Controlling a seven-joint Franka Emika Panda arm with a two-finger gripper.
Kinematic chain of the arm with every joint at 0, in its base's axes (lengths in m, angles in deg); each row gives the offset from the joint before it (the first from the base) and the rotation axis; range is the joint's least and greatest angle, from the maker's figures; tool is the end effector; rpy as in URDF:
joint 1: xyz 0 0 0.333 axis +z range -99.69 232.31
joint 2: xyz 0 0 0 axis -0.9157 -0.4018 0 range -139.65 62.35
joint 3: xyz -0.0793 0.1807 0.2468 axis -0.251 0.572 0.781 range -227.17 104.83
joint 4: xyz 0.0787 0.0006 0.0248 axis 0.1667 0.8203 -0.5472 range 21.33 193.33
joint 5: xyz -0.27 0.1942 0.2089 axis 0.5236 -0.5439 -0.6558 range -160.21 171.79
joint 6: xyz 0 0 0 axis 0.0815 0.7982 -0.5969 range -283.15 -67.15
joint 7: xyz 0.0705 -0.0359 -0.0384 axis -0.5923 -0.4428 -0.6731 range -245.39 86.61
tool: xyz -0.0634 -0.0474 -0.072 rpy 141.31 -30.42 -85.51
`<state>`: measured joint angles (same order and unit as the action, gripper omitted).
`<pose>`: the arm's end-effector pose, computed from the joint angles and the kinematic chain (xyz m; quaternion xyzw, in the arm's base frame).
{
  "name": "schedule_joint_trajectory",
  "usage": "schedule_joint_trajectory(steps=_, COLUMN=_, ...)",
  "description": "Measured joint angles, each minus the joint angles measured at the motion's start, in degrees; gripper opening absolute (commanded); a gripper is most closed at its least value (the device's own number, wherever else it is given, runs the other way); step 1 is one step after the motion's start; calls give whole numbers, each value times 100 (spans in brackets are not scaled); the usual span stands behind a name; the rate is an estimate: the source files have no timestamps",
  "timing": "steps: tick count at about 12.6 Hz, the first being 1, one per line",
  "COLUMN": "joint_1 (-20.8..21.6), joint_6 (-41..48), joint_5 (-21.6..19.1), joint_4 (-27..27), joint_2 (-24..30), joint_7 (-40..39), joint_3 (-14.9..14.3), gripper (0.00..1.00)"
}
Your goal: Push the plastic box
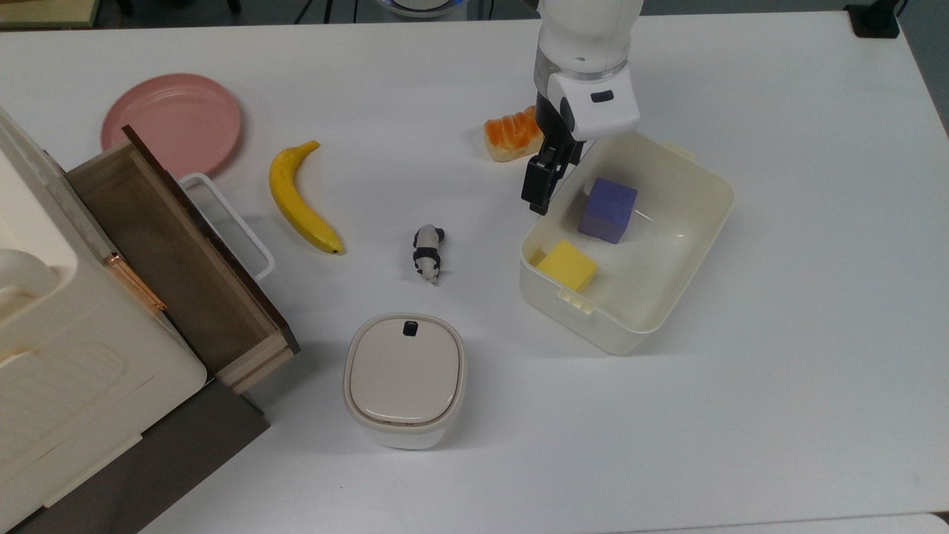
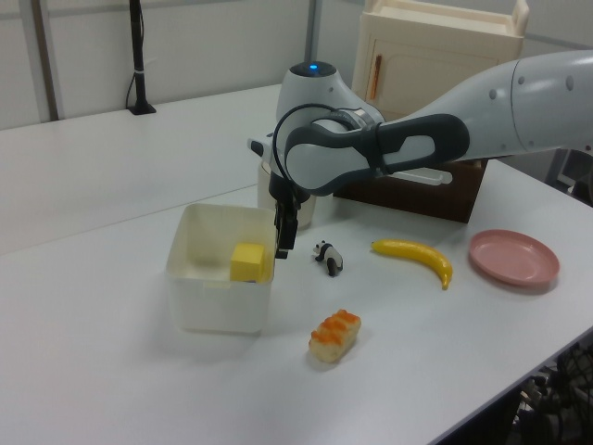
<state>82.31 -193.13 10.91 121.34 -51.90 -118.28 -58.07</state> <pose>0.6004 0.2022 0.4252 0.8614 0.5024 0.0610 0.0431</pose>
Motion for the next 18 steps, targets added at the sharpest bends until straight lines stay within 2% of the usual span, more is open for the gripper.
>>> schedule_joint_trajectory(steps=4, joint_1=-11, joint_6=244, joint_5=0, joint_4=-85, joint_2=221, joint_7=15, joint_3=-9, gripper=100)
schedule_joint_trajectory(steps=6, joint_1=-56, joint_6=886, joint_5=0, joint_4=-160, joint_2=569, joint_7=60, joint_3=-19, gripper=100)
schedule_joint_trajectory(steps=8, joint_1=-259, joint_6=1888, joint_5=-1, joint_4=-211, joint_2=1197, joint_7=235, joint_3=-29, gripper=100)
schedule_joint_trajectory(steps=10, joint_1=-368, joint_6=2410, joint_5=-3, joint_4=-310, joint_2=1490, joint_7=1137, joint_3=-46, gripper=100)
schedule_joint_trajectory(steps=13, joint_1=-501, joint_6=2502, joint_5=-3, joint_4=-345, joint_2=1566, joint_7=3079, joint_3=-76, gripper=100)
schedule_joint_trajectory(steps=14, joint_1=-552, joint_6=2533, joint_5=-3, joint_4=-344, joint_2=1568, joint_7=3468, joint_3=-123, gripper=100)
schedule_joint_trajectory(steps=15, joint_1=-584, joint_6=2580, joint_5=-32, joint_4=-340, joint_2=1576, joint_7=3770, joint_3=-268, gripper=100)
schedule_joint_trajectory(steps=18, joint_1=-621, joint_6=2617, joint_5=-527, joint_4=-285, joint_2=1579, joint_7=3935, joint_3=-690, gripper=100)
